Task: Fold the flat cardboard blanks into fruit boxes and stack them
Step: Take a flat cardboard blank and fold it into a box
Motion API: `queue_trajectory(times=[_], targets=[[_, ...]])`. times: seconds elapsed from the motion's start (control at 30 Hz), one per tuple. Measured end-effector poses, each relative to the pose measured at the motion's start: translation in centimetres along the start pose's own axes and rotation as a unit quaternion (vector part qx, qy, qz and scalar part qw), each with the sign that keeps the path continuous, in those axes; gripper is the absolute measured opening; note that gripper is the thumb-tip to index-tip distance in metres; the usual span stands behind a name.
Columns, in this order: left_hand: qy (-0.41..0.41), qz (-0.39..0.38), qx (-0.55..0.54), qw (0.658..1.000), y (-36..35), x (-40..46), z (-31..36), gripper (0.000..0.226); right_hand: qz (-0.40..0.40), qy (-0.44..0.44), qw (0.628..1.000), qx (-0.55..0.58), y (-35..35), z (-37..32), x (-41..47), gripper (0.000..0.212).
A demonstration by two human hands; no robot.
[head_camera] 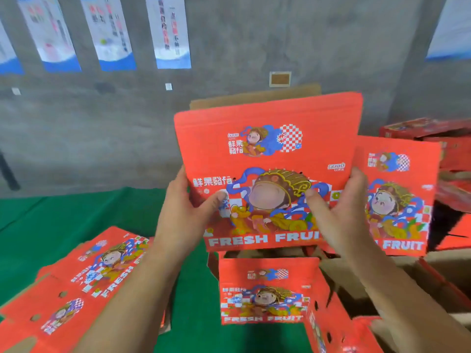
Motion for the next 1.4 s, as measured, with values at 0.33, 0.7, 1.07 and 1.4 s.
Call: queue_trajectory(times=[0.33,0.7,1.07,1.4], targets=[[0.206,-0.078,0.092,0.971,-5.1,-1.7,-8.3,0.049,-0.069,-0.133,0.988,-0.045,-2.6,7.8,-4.0,0.099],[0.182,0.058,-0.021,0.981,-3.6,-6.8,-9.7,0.105,0.094,-0.164,0.982,-0.003,-2.1,6.5,-10.0,0.117],[0.015,0.074,0.051,0.996,-0.7,-7.3,-7.3,0.045,0.209,-0.120,0.963,0.122,-2.1,2.3,-11.8,0.067],[0.021,-0.042,0.176,0.983,-1.9,-3.4,-7.7,0.031,0.101,-0.171,0.980,0.012,-1.6,6.6,-4.6,0.091]])
Point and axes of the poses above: each hand's wrist, its own x-axis towards the middle knuckle, its own y-axis out of the back of the hand, z = x × y, the point moved 8 cm from there along x, towards the middle knuckle
